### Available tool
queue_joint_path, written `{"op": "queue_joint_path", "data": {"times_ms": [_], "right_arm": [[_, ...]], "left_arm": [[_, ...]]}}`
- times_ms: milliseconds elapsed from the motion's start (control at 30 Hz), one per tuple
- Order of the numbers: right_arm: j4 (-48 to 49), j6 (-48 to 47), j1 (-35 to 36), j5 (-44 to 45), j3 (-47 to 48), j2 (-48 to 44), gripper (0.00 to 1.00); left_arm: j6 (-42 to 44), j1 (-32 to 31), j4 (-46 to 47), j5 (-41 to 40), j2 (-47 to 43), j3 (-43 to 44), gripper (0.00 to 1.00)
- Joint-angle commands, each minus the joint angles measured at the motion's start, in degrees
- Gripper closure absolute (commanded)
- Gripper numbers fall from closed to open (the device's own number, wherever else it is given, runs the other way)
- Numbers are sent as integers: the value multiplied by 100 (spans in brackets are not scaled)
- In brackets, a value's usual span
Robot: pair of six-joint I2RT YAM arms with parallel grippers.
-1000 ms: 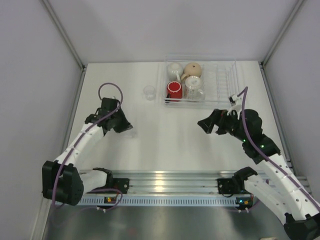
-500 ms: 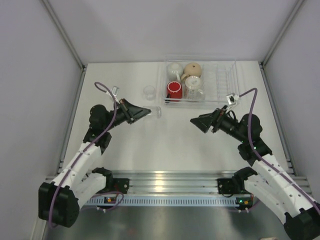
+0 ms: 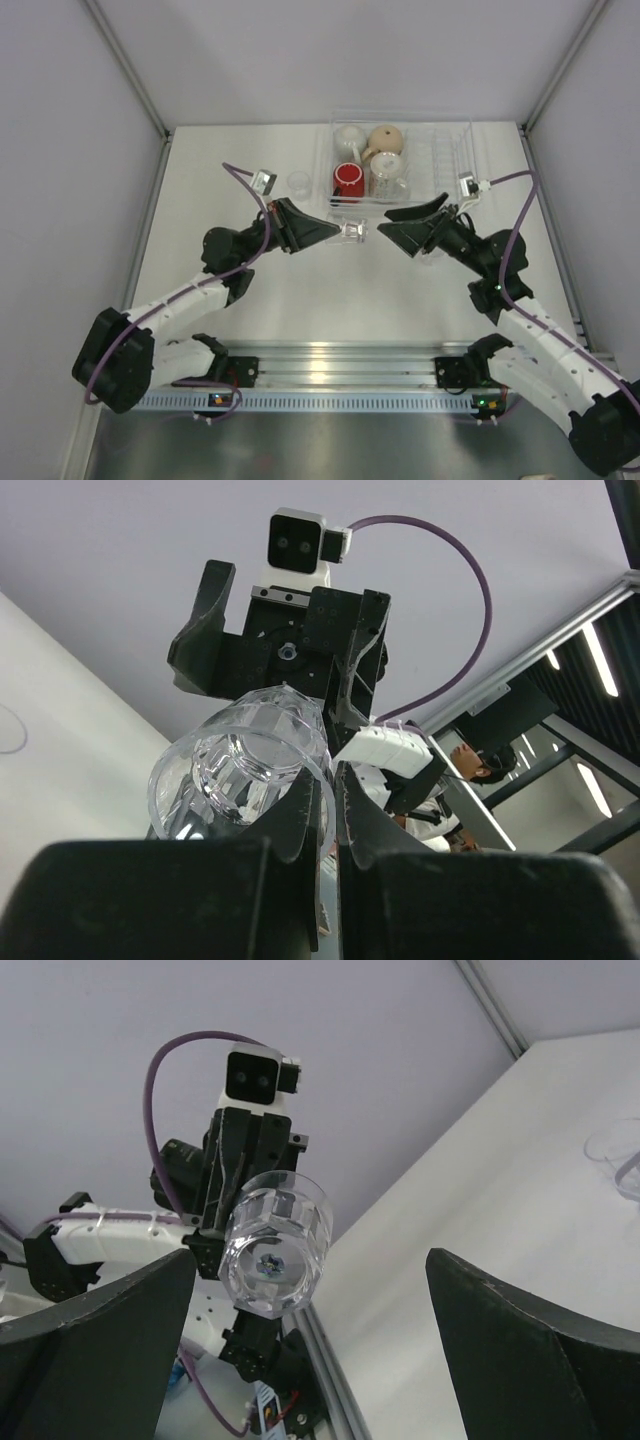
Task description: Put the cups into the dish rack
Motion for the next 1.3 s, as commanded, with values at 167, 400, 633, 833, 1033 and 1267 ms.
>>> {"op": "queue_joint_path", "data": {"times_ms": [167, 400, 633, 833, 1033, 1267], "right_arm": [[372, -344, 464, 202, 343, 14, 1], [46, -1074, 1272, 931, 633, 110, 4], [335, -1136, 1669, 1291, 625, 269, 24], [643, -1074, 1818, 1713, 326, 6, 54], [934, -1127, 1836, 1916, 80, -328, 75], [907, -1189, 1845, 1951, 27, -461, 45]], "left_arm": [[52, -275, 1200, -331, 102, 265, 100], [87, -521, 1262, -814, 93, 291, 100], [166, -811, 1420, -1122, 58, 283, 100], [245, -881, 1420, -1193, -4, 169, 100], [237, -908, 1420, -1210, 66, 28, 100], [219, -943, 1420, -1184, 58, 107, 100]]}}
